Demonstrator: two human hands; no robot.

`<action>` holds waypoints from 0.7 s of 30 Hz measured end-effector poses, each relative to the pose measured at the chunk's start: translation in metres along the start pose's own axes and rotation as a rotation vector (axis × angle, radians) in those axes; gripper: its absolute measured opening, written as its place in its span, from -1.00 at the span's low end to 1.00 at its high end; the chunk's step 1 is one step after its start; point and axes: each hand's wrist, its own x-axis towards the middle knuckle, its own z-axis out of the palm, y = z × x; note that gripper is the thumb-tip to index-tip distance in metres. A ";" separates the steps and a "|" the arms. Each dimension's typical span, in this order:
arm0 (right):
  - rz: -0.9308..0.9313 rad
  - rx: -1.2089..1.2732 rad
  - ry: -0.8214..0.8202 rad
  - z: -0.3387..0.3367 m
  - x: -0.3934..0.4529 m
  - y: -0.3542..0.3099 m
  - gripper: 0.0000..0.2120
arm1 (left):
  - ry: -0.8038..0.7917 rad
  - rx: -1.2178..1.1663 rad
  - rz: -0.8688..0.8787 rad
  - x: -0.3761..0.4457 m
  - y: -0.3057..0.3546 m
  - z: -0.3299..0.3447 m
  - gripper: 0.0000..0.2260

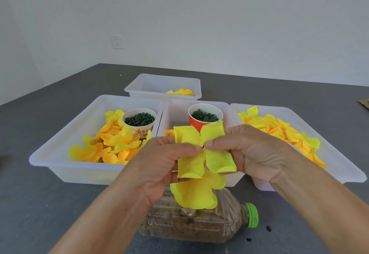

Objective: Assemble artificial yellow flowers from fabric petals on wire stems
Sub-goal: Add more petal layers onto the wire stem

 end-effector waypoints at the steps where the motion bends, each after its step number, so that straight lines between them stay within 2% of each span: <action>1: 0.002 0.002 0.003 0.000 0.000 0.000 -0.92 | 0.007 0.000 -0.003 0.000 0.000 0.000 -0.67; 5: 0.008 0.019 -0.006 0.000 0.000 0.000 -0.88 | 0.009 0.011 -0.010 0.001 0.000 0.001 -0.63; 8: 0.028 0.025 -0.015 0.000 -0.001 0.001 -0.96 | -0.005 0.037 0.001 0.000 0.001 -0.001 -0.65; 13: 0.064 0.010 -0.033 -0.002 0.001 0.002 -0.97 | 0.020 0.039 0.024 0.000 0.005 -0.007 -0.67; 17: 0.081 0.033 -0.033 -0.002 0.001 -0.002 -0.85 | 0.025 0.038 0.039 0.001 0.016 -0.009 -0.69; 21: 0.139 0.100 -0.028 -0.002 0.004 -0.003 -0.95 | 0.017 0.032 0.050 0.002 0.023 -0.008 -0.75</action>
